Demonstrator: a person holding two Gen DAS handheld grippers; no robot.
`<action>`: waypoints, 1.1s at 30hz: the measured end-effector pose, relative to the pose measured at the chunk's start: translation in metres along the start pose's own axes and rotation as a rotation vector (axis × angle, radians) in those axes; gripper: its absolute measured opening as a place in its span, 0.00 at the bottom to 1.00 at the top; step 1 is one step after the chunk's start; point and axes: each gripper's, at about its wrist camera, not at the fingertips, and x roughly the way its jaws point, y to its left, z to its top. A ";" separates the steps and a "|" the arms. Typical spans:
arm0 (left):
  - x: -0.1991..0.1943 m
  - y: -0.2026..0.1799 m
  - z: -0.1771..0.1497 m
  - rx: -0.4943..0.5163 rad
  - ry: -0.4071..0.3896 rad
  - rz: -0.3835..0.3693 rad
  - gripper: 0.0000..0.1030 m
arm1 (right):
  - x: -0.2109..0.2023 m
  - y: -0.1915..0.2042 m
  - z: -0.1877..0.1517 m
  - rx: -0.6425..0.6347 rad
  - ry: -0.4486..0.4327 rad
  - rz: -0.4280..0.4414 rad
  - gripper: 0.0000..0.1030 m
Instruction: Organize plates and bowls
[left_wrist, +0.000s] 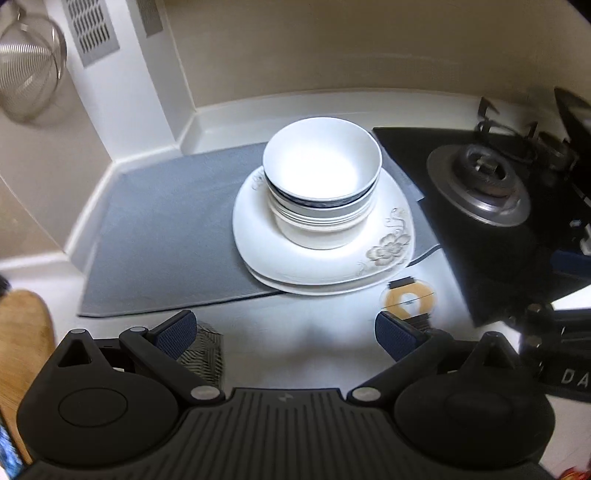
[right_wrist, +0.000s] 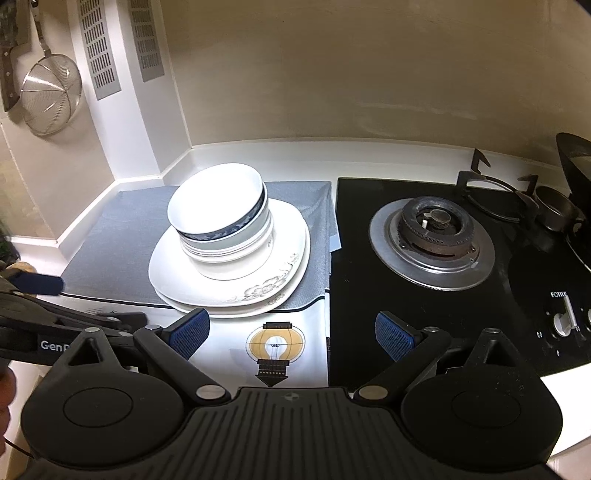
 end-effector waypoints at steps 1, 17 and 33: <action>0.000 0.001 0.000 -0.008 -0.001 0.003 1.00 | -0.001 0.001 0.000 -0.003 -0.002 0.000 0.94; -0.007 0.000 -0.001 -0.025 -0.017 0.023 1.00 | -0.002 0.000 0.001 0.004 0.024 0.034 1.00; -0.010 -0.001 0.001 -0.035 -0.025 0.014 1.00 | -0.002 -0.003 0.002 0.004 0.039 0.031 1.00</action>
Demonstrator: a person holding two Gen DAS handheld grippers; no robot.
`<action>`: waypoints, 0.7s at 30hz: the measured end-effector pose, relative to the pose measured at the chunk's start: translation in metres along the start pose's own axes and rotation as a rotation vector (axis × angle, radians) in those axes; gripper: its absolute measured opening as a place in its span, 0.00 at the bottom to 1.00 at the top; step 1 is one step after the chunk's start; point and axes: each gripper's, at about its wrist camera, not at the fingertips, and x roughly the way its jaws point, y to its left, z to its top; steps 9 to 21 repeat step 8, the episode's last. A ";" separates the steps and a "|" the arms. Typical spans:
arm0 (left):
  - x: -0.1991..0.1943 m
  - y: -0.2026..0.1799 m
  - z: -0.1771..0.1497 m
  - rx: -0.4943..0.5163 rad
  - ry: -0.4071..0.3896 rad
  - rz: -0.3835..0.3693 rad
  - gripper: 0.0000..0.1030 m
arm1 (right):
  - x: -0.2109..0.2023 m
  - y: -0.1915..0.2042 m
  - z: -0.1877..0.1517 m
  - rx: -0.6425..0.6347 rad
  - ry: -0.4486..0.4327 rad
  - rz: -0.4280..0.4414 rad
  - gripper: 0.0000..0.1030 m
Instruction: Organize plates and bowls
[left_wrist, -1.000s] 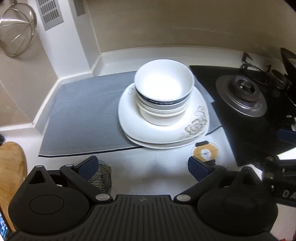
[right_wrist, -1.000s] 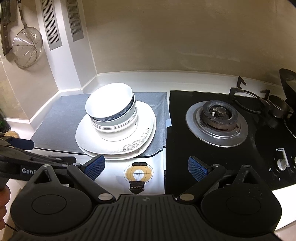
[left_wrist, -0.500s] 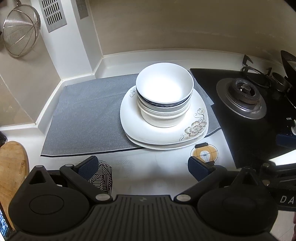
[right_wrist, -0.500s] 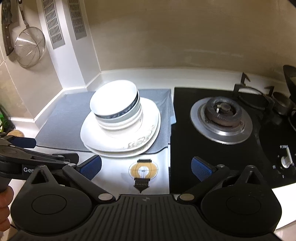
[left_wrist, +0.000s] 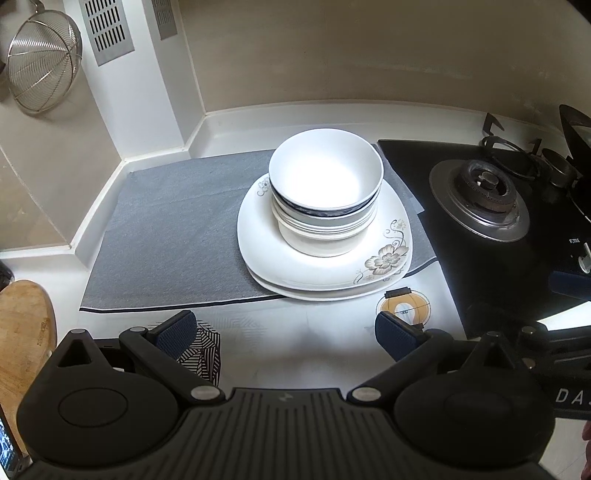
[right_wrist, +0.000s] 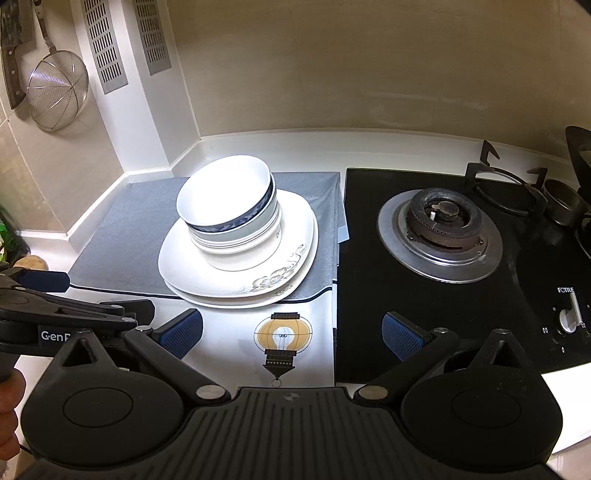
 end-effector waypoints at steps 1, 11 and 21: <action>0.000 -0.001 0.001 -0.001 0.000 -0.004 1.00 | -0.001 0.000 0.000 0.000 -0.004 -0.003 1.00; 0.005 -0.011 0.009 0.034 -0.017 -0.014 1.00 | -0.002 -0.011 0.008 0.037 -0.039 -0.017 1.00; 0.005 -0.011 0.009 0.034 -0.017 -0.014 1.00 | -0.002 -0.011 0.008 0.037 -0.039 -0.017 1.00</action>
